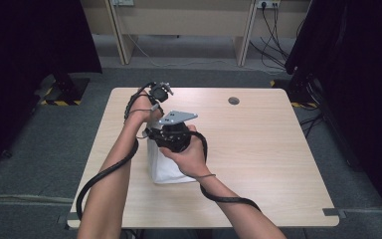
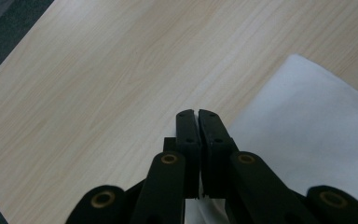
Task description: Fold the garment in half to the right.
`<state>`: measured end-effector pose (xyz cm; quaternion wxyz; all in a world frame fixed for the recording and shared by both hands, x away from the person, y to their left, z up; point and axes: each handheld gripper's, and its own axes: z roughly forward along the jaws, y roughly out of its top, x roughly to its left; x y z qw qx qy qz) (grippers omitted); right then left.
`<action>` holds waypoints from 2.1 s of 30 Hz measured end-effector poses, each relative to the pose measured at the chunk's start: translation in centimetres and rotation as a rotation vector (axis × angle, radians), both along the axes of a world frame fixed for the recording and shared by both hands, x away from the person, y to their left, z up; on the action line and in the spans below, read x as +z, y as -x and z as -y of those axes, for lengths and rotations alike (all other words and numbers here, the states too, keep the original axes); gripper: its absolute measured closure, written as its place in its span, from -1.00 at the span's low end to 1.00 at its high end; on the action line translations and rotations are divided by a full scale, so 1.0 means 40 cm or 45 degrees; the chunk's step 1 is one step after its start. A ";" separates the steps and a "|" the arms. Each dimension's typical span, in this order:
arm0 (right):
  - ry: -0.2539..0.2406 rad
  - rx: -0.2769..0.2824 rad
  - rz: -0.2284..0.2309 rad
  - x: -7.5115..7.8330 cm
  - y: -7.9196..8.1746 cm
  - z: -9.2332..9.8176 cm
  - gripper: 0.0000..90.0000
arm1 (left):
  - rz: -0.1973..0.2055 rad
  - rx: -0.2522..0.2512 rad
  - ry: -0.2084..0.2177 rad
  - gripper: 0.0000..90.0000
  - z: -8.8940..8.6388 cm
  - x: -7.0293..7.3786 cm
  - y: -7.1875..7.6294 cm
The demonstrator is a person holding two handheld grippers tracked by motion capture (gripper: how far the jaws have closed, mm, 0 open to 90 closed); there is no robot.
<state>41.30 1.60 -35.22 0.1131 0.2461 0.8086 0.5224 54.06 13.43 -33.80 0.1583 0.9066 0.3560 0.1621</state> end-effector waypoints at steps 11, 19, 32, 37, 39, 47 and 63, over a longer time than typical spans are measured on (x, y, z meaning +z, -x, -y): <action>-0.008 -0.018 0.002 -0.003 0.004 0.017 0.86 | 0.002 -0.018 0.001 0.93 0.024 0.000 -0.005; -0.005 -0.032 0.001 -0.006 -0.001 0.033 0.86 | -0.003 -0.016 0.005 0.93 0.033 -0.010 -0.009; 0.007 -0.046 0.001 -0.011 -0.006 0.051 0.85 | -0.014 -0.023 0.005 0.93 0.045 -0.015 -0.018; 0.011 -0.046 0.000 -0.012 -0.004 0.053 0.85 | -0.014 -0.030 0.006 0.93 0.052 -0.018 -0.016; 0.014 -0.045 0.001 -0.014 -0.003 0.054 0.85 | -0.017 -0.033 0.007 0.93 0.055 -0.022 -0.016; 0.025 -0.062 -0.007 -0.027 -0.004 0.076 0.85 | -0.026 -0.033 0.026 0.93 0.065 -0.040 -0.016; 0.028 -0.084 -0.016 -0.043 -0.004 0.107 0.85 | -0.034 -0.048 0.037 0.93 0.094 -0.057 -0.019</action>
